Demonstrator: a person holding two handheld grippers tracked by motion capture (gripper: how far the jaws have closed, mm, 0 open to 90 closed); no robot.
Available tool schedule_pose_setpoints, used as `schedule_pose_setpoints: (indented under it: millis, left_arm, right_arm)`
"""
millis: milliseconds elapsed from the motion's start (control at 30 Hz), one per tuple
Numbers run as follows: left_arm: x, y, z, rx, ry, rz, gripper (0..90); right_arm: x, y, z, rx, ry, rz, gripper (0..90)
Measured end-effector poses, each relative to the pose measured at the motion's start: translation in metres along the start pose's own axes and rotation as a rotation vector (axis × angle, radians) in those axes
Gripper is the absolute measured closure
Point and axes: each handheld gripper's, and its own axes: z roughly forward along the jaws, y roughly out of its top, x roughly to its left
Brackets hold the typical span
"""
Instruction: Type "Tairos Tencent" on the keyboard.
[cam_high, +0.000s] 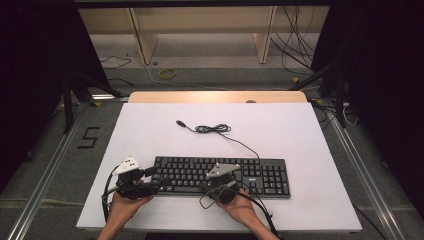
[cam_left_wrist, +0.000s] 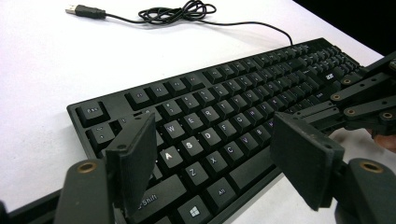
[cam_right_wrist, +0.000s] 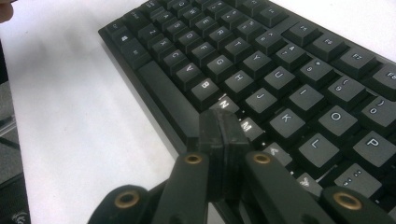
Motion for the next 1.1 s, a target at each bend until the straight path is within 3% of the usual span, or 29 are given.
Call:
schedule_pose_setpoints:
  millis: [133,267,367,600,767,1100]
  left_arm:
    - [0.001,0.000,-0.001,-0.001,0.004,0.001,31.4]
    - [0.001,0.000,0.000,0.000,0.006,0.001,31.4]
    - [0.001,0.000,0.000,-0.001,0.005,0.002,31.4]
    - [0.000,0.000,0.000,0.002,0.005,0.002,31.3]
    - [0.001,0.000,0.000,0.007,0.008,-0.002,31.3]
    - [0.002,-0.001,-0.002,0.014,0.011,-0.003,31.4]
  right_arm:
    - [-0.001,0.001,-0.003,-0.011,0.011,0.025,86.9]
    - [-0.003,0.004,-0.010,-0.072,0.027,0.036,83.2]
    - [-0.005,0.006,-0.014,-0.085,0.030,0.040,78.0]
    - [-0.012,0.010,-0.020,-0.110,0.029,0.079,54.5]
    - [-0.016,0.015,-0.023,-0.115,0.026,0.096,44.1]
    - [-0.018,0.023,-0.022,-0.110,0.023,0.105,39.1]
